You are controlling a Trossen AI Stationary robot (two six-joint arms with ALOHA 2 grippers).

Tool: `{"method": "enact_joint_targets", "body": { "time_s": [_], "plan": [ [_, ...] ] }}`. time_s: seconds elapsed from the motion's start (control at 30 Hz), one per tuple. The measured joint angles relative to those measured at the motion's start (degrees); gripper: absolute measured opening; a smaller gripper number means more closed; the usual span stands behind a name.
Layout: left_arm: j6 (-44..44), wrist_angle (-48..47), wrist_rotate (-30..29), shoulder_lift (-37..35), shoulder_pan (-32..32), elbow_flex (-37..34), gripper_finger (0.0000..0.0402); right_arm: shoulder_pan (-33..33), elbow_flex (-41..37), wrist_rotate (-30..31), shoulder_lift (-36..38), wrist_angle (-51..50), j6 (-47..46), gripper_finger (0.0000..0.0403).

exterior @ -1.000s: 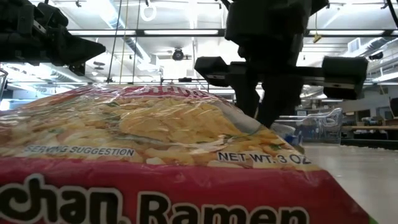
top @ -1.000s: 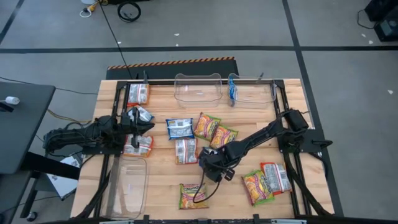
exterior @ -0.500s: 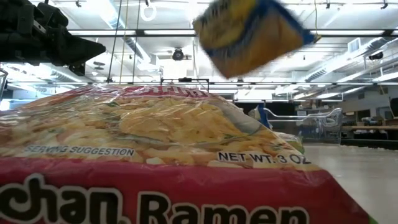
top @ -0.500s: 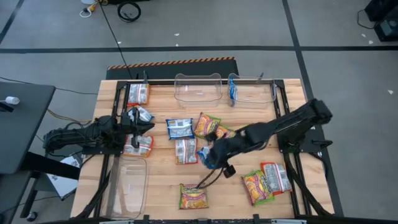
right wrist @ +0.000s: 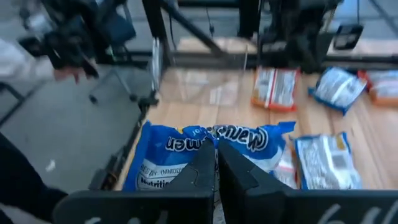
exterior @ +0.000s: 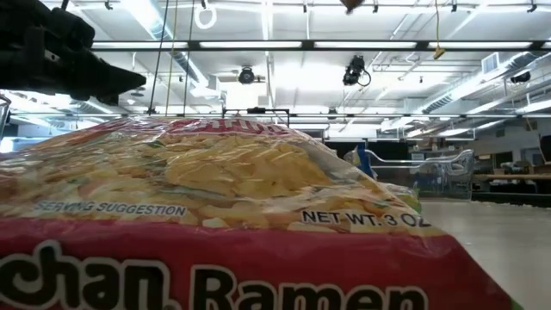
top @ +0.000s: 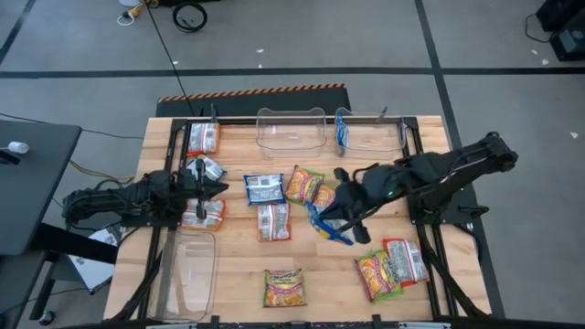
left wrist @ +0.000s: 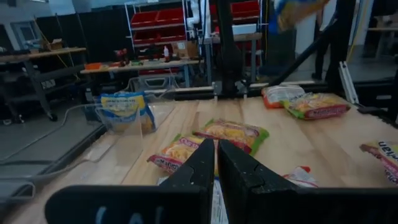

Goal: Sort Maruchan noodles
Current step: Put the blue noodle pack into the top right transparent bin

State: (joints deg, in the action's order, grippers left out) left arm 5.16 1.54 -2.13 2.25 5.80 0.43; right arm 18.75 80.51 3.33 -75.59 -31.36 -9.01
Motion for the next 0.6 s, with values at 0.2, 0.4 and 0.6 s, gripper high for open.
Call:
{"method": "enact_joint_targets", "body": {
  "time_s": [0.2, 0.4, 0.6],
  "plan": [
    [-1.6, -0.2, 0.1, 4.0, 0.0, 0.0, 0.0027, -2.8, 0.0, 6.9, 4.5, -0.9, 3.2, 0.0008],
    [-4.7, -0.7, 1.0, 10.0, 0.0, 0.0, 0.0027, -8.4, 0.0, 20.5, 7.6, -11.6, 7.5, 0.0008],
    [-6.0, -0.1, 1.4, 14.6, 0.0, 0.0, 0.0027, -18.4, -1.1, 25.7, 9.0, -18.1, 15.0, 0.0008]
  ]
}}
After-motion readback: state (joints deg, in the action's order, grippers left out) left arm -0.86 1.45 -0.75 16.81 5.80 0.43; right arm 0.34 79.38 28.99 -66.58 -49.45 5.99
